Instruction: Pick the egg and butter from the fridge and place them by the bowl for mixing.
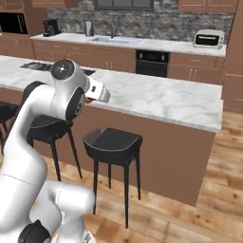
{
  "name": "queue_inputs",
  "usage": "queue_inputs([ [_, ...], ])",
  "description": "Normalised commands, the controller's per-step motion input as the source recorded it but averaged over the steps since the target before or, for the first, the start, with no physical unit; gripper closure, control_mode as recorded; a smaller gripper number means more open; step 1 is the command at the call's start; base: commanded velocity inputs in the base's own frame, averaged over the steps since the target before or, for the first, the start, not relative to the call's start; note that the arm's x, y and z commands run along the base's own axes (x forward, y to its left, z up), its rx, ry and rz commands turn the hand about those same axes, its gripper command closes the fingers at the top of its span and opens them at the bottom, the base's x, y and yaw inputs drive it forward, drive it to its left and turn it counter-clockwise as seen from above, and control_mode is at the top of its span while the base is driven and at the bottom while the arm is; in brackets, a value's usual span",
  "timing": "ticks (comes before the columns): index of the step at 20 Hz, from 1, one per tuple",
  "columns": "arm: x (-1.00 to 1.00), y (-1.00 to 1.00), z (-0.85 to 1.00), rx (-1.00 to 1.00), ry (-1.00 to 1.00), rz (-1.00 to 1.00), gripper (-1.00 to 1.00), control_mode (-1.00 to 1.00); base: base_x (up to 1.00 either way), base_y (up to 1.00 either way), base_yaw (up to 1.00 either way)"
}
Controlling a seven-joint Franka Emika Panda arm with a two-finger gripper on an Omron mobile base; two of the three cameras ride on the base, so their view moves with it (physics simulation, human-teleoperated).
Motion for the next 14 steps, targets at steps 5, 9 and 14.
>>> queue_inputs([
  [5, 0.00, 0.00, 0.00, 0.00, 0.00, 0.00, 1.00, 1.00, 0.63, 0.58, 0.02],
  [9, 0.00, 0.00, 0.00, 0.00, 0.00, 0.00, 1.00, 1.00, 0.44, 0.77, -0.01],
  [14, 0.00, 0.00, 0.00, 0.00, 0.00, 0.00, 1.00, 1.00, 0.24, 0.68, 0.18],
])
